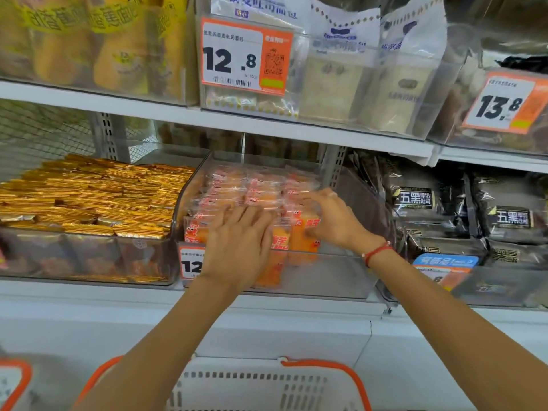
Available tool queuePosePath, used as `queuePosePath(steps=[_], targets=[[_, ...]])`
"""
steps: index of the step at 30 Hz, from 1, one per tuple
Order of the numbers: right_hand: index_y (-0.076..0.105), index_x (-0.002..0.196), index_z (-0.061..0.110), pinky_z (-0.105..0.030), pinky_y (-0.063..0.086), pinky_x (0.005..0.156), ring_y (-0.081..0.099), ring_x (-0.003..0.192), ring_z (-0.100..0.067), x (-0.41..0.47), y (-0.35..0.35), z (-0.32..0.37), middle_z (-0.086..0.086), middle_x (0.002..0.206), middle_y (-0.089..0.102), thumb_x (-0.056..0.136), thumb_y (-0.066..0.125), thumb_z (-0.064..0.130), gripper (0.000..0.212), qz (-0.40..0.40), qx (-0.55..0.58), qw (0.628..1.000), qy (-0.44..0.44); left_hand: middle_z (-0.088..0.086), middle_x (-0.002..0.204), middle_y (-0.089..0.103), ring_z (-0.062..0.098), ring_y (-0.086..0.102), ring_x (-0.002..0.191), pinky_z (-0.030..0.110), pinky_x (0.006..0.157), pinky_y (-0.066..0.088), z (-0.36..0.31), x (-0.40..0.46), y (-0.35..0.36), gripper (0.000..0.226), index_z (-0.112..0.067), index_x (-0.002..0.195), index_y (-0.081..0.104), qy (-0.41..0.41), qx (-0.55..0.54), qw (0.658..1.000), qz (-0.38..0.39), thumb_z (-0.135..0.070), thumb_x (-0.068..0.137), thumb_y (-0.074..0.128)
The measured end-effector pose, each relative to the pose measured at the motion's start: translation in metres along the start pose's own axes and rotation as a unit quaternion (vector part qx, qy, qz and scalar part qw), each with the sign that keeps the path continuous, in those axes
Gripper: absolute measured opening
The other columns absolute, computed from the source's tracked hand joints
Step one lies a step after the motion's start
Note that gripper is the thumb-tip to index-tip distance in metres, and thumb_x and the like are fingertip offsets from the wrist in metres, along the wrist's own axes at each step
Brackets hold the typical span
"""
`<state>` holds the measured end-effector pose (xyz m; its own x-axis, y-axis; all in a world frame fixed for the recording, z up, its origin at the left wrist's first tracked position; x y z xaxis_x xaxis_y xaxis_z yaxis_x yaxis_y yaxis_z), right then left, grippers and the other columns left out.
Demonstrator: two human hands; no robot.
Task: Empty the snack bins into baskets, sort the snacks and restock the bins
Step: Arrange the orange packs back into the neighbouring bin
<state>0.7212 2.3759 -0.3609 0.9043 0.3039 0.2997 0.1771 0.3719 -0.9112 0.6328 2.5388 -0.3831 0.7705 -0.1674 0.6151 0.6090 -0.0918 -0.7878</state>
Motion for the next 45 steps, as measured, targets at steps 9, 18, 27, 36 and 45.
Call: queuePosePath(steps=[9, 18, 27, 36, 45], targets=[[0.058, 0.108, 0.030, -0.024, 0.040, 0.068, 0.051, 0.094, -0.021, 0.002, 0.009, -0.002, -0.007, 0.127, 0.040, 0.074, 0.077, 0.008, 0.045, -0.032, 0.096, 0.992, 0.072, 0.001, 0.118, 0.066, 0.023, 0.058, 0.112, 0.047, 0.104, 0.039, 0.000, 0.001, 0.000, 0.045, -0.026, 0.121, 0.063, 0.009, -0.003, 1.000, -0.002, -0.034, 0.097, 0.025], [0.038, 0.145, 0.030, -0.041, 0.043, 0.103, 0.039, 0.132, -0.025, -0.042, -0.016, 0.007, -0.005, 0.151, 0.026, 0.080, 0.074, 0.017, 0.075, -0.026, 0.052, 0.998, -0.019, 0.004, 0.137, 0.056, 0.025, 0.045, 0.132, 0.047, 0.114, 0.030, 0.011, -0.007, -0.027, 0.048, -0.024, 0.131, 0.055, 0.018, -0.052, 0.998, -0.044, -0.046, 0.098, 0.029], [0.066, 0.106, 0.033, -0.025, 0.048, 0.073, 0.054, 0.080, -0.002, -0.151, 0.086, 0.095, 0.019, 0.087, 0.059, 0.093, 0.059, 0.023, 0.017, 0.112, 0.096, 0.969, -0.199, 0.008, 0.119, 0.062, 0.034, 0.054, 0.108, 0.044, 0.090, 0.040, 0.096, -0.229, -0.024, 0.033, -0.012, 0.116, 0.064, -0.276, -0.098, 0.947, -0.128, -0.017, 0.089, 0.046], [0.054, 0.129, 0.017, -0.036, 0.049, 0.085, 0.060, 0.103, -0.026, -0.258, 0.336, 0.138, -0.007, 0.120, 0.060, 0.098, 0.049, 0.027, 0.033, 0.469, 0.100, 0.875, -0.064, 0.020, 0.148, 0.043, 0.039, 0.042, 0.134, 0.052, 0.109, 0.033, 0.132, -0.372, 0.060, 0.058, -0.003, 0.147, 0.036, -0.477, -0.036, 0.857, 0.189, -0.015, 0.092, 0.048], [0.053, 0.115, 0.031, -0.031, 0.053, 0.087, 0.063, 0.097, -0.010, -0.272, 0.389, 0.208, 0.004, 0.110, 0.067, 0.083, 0.071, 0.036, 0.036, 0.382, 0.402, 0.815, 0.168, 0.011, 0.146, 0.047, 0.031, 0.045, 0.132, 0.046, 0.107, 0.036, 0.123, -0.373, 0.062, 0.057, -0.009, 0.148, 0.036, -0.491, -0.029, 0.858, 0.145, -0.011, 0.094, 0.052]])
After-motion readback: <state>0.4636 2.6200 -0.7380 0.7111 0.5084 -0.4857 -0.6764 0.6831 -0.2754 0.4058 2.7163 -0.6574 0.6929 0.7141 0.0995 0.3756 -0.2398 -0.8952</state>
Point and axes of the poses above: each hand's wrist, its own x-axis towards the middle knuckle, its own y-axis out of the palm, z = x × y, the point moved 6 cm from there along x, towards the middle knuckle
